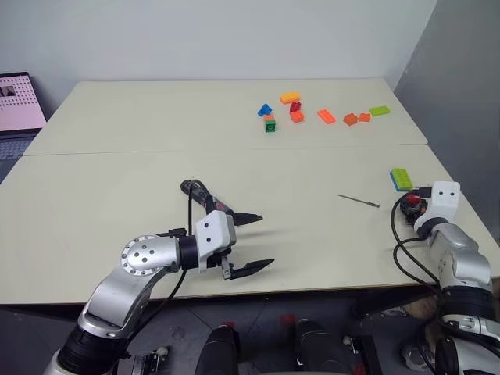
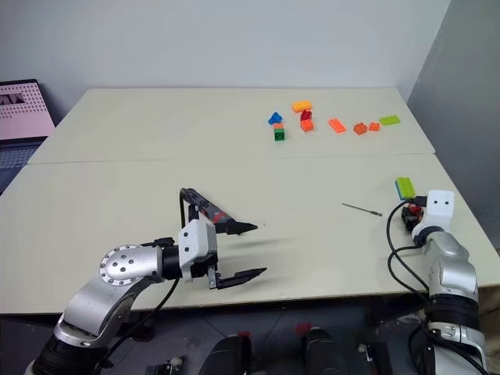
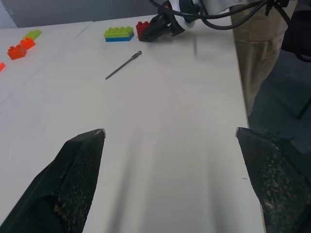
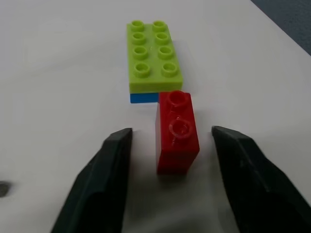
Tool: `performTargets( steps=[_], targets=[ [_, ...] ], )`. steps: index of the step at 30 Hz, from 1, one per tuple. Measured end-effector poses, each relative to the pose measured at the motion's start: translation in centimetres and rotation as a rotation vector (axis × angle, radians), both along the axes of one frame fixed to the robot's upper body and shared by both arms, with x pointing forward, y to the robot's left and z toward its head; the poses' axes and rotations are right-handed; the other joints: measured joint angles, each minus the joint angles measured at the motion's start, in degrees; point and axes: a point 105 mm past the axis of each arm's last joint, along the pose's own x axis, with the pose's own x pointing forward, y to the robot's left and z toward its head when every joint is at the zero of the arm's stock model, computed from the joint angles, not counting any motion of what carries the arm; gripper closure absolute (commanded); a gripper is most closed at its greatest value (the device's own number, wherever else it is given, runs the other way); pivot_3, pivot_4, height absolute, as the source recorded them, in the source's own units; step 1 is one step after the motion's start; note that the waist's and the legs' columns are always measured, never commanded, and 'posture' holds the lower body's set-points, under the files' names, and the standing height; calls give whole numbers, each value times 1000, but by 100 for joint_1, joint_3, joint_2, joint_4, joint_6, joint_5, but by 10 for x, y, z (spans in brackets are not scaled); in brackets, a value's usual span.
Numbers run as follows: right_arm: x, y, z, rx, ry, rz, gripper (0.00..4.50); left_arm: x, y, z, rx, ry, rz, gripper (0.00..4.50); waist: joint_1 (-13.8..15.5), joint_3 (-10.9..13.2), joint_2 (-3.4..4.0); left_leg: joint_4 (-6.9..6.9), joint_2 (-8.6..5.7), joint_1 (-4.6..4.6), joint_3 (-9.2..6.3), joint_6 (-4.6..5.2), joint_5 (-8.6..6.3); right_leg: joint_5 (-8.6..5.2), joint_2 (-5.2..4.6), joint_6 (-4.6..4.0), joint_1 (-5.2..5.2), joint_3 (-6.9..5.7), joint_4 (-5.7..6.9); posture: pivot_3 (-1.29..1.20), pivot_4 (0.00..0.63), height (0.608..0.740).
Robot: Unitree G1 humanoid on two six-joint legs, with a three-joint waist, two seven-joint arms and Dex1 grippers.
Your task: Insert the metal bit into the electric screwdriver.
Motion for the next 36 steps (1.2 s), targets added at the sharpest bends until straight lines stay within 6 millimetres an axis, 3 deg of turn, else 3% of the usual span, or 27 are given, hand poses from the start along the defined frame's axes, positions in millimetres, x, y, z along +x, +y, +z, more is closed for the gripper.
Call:
performTargets(
  steps=[4,8,10,12,13,15,18,23,26,31,36],
  targets=[
    [-11,-3,11,-35,-38,8,55,4,7,4,3,-13,29,0,10,0,1,0,0,-3,0,0,0,0,0,0,-1,0,-2,0,150,740],
    [-20,-3,29,-99,-85,84,55,10,18,12,2,-19,68,0,7,1,2,2,0,-2,1,0,0,0,-1,0,-3,1,-1,0,150,740],
    [-20,0,53,-139,-132,182,55,20,34,22,1,-32,121,0,0,2,4,2,0,1,0,0,0,0,0,0,-4,0,2,0,150,740],
    [-22,7,73,-184,-169,283,55,29,48,32,13,-55,166,0,-17,2,4,1,2,6,-1,0,0,0,1,0,-1,-2,2,0,150,740],
    [-25,26,85,-212,-176,430,55,33,58,36,52,-66,175,0,-25,2,3,-2,3,8,-1,0,0,-1,2,0,0,-2,1,0,150,740],
    [-32,52,90,-239,-162,606,55,38,68,37,114,-78,178,0,-29,2,4,-10,5,10,-1,0,0,-2,3,-2,0,-2,-2,0,150,740],
    [-54,103,80,-266,-74,933,55,48,93,39,274,-124,195,0,-19,2,3,-21,6,3,-2,0,0,-4,3,-5,-4,-6,-16,0,150,740],
    [-83,144,65,-249,65,1216,55,54,97,39,450,-149,71,0,46,11,-11,-11,-1,-22,1,0,-1,-4,-6,-1,-16,-6,-24,0,150,740],
    [-97,159,61,-238,123,1334,55,56,97,42,580,-164,-29,0,109,11,-13,-12,0,-22,2,0,-1,-4,-5,-2,-20,-8,-23,0,150,740],
    [-99,167,64,-215,132,1367,55,59,86,40,696,-178,-175,0,126,11,-13,-10,0,-24,2,0,-1,-4,-5,-2,-18,-8,-22,0,150,740],
    [-102,173,69,-180,108,1378,55,77,69,33,820,-209,-300,0,148,13,-17,-1,1,-32,-2,0,0,-3,-1,-1,-19,-13,-19,0,150,740]
  ],
)
